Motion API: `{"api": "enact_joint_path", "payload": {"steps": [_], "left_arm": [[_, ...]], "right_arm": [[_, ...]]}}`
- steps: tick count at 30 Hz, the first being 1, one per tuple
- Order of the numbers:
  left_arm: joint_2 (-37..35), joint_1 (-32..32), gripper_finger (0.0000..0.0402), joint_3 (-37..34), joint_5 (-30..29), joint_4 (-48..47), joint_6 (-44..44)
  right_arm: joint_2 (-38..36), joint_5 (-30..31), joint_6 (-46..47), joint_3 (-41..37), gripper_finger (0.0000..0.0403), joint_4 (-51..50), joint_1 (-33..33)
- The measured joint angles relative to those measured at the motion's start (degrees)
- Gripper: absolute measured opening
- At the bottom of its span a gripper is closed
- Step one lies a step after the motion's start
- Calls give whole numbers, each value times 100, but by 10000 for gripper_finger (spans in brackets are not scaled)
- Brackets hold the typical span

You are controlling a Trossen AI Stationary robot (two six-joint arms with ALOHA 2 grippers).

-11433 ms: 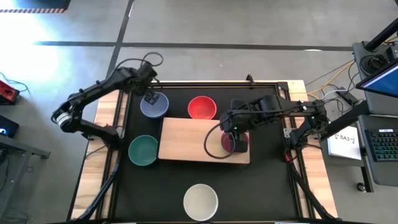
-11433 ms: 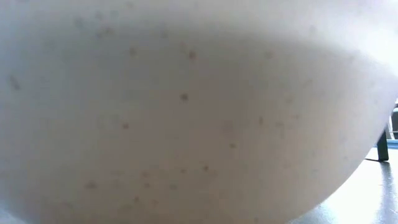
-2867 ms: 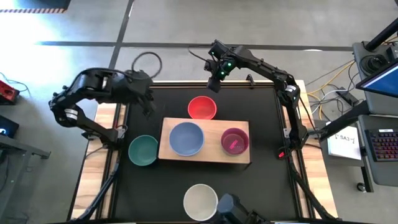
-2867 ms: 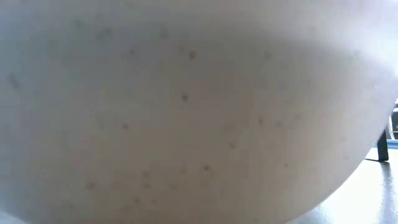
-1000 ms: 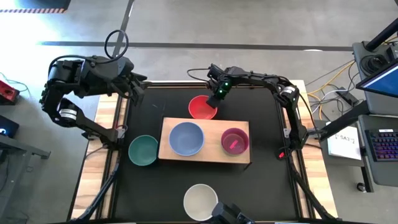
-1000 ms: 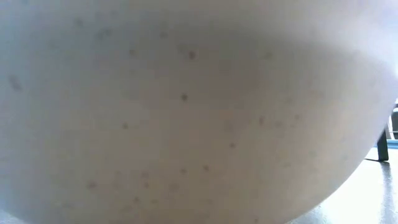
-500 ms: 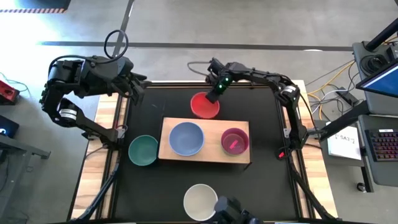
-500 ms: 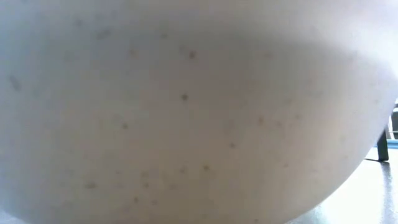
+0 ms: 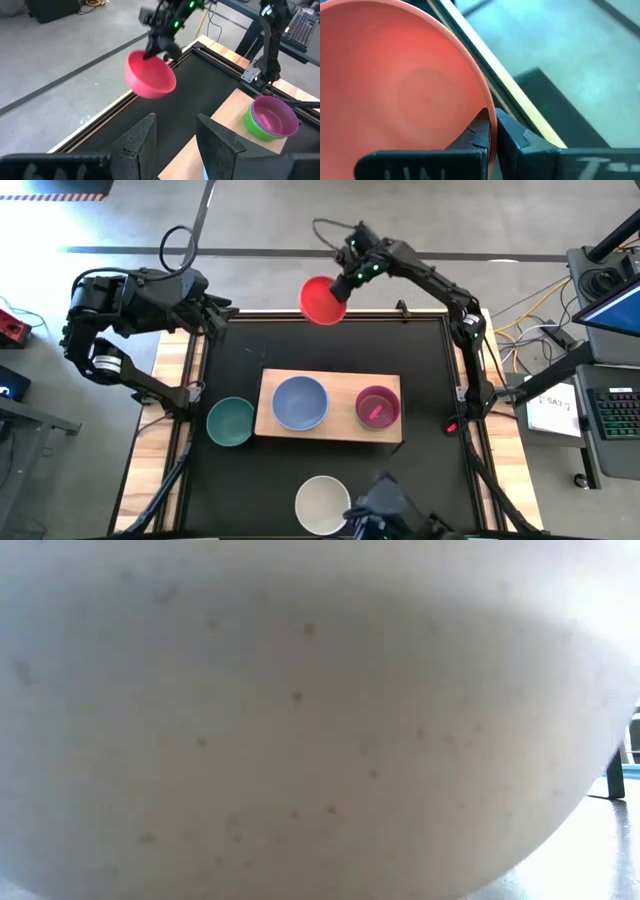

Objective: Place and stack bowls onto a shelf
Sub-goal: Stack the big orange bowl on top of the big blue bowl on the shelf

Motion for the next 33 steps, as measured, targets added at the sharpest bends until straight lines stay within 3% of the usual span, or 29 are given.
{"api": "enact_joint_path", "payload": {"steps": [4, 8, 18, 24, 33], "left_arm": [[-35, 0, 118, 0, 2, 0, 4], [-46, 0, 118, 1, 0, -1, 36], [-50, 0, 118, 0, -180, -2, 75], [-18, 0, 118, 0, -513, -10, 202], [-109, -53, 118, -289, -415, -401, 99]], "right_arm": [[-4, -903, 208, 769, 9, -329, 51], [-215, -2295, 742, 749, 8, 61, 269], [-415, -3700, 676, 763, 8, -99, 1210], [-417, -3603, -4, 764, 8, -733, 1654], [-415, -1544, -1135, 622, 8, -1045, 2549]]}}
